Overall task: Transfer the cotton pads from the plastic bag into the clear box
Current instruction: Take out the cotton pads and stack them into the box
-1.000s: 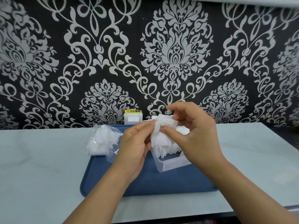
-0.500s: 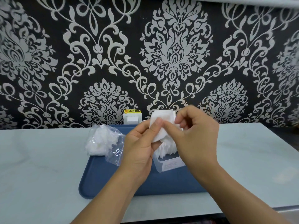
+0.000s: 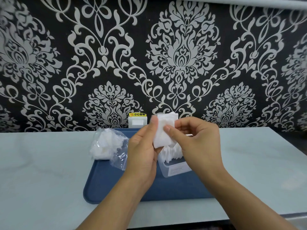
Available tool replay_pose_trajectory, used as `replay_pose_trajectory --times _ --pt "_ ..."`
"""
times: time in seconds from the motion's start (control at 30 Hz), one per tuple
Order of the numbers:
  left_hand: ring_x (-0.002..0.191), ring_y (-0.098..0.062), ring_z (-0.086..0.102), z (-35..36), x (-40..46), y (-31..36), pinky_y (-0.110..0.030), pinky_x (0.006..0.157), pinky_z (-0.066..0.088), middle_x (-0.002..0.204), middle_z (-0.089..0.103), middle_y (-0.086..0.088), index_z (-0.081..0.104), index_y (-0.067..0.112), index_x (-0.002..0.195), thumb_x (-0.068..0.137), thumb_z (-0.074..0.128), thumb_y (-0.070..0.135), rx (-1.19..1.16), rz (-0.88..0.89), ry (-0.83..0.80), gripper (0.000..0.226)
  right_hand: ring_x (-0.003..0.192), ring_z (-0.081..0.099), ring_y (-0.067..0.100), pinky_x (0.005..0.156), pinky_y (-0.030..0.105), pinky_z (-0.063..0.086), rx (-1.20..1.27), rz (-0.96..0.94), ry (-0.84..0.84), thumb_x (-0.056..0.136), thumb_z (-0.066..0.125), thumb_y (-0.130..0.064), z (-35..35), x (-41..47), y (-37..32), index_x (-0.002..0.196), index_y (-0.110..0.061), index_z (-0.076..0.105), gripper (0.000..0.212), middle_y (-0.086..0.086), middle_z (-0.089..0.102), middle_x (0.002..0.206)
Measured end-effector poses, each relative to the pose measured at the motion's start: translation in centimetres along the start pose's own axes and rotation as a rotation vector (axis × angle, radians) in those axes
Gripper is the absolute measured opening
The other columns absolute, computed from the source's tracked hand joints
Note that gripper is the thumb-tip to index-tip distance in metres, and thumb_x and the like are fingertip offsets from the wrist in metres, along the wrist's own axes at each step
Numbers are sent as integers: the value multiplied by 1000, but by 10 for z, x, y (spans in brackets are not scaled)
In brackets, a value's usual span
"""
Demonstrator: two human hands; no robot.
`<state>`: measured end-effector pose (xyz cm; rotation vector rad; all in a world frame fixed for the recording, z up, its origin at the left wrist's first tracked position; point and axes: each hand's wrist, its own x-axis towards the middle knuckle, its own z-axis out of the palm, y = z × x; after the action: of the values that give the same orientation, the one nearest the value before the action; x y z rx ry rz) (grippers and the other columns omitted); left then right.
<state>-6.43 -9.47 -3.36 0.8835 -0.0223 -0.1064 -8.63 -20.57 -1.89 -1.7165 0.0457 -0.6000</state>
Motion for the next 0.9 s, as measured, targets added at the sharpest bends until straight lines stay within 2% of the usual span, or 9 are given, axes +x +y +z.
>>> replay_pose_trajectory --times 0.1,0.17,0.33,0.43,0.57,0.63,0.73,0.77,0.9 --pt "86 -19 77 -1 1 4 -27 68 62 100 79 -15 75 2 104 82 61 43 -14 -27 -4 49 59 61 3 57 14 48 59 31 -67 79 84 -11 -6 3 0 72 -15 73 12 -5 72 66" --pt "83 -18 77 -1 3 3 -28 69 63 97 79 -13 75 4 101 84 61 39 -11 -22 -5 42 55 58 2 55 13 46 95 53 -89 81 81 -10 -8 5 0 74 -11 73 11 -5 71 64" --pt "82 -15 76 -3 5 -1 -30 75 64 92 79 -10 78 8 93 79 66 34 8 -1 -7 32 51 54 8 50 15 45 177 94 -83 86 76 -8 -11 10 3 82 2 69 13 21 70 70" --pt "77 -16 76 -3 4 -3 -27 66 62 89 79 -11 78 7 89 77 68 31 20 -1 -30 28 53 54 7 51 14 44 148 79 -71 84 78 -9 -11 11 6 79 -1 70 12 10 69 66" --pt "81 -17 76 -4 4 -7 -25 69 60 91 79 -11 77 5 94 68 76 32 67 41 -47 37 58 57 8 54 16 48 113 61 -54 81 82 -9 -10 11 9 79 -6 71 11 3 68 68" --pt "82 -17 76 -6 5 -9 -26 71 60 91 79 -9 76 4 98 68 78 26 119 74 -56 37 65 56 9 60 20 50 97 51 -66 79 82 -9 -12 12 9 89 -12 71 15 -1 66 78" --pt "86 -16 76 -11 7 -9 -26 74 60 92 80 -5 76 7 102 81 74 17 254 171 -71 23 89 59 11 69 22 56 4 -2 -180 80 81 -11 -19 17 13 121 -32 62 50 -5 59 109" --pt "88 -15 76 -15 9 -9 -25 76 59 92 80 -3 77 10 102 85 73 13 360 249 -74 17 97 61 11 71 24 57 -30 -33 -238 81 81 -13 -21 18 14 125 -35 61 53 -6 58 116" --pt "84 -12 74 -23 12 -6 -23 74 58 89 80 3 79 23 100 88 74 3 667 446 -121 24 108 65 15 73 37 60 -100 -186 -286 85 79 -12 -24 20 22 113 -23 75 31 -8 66 116"
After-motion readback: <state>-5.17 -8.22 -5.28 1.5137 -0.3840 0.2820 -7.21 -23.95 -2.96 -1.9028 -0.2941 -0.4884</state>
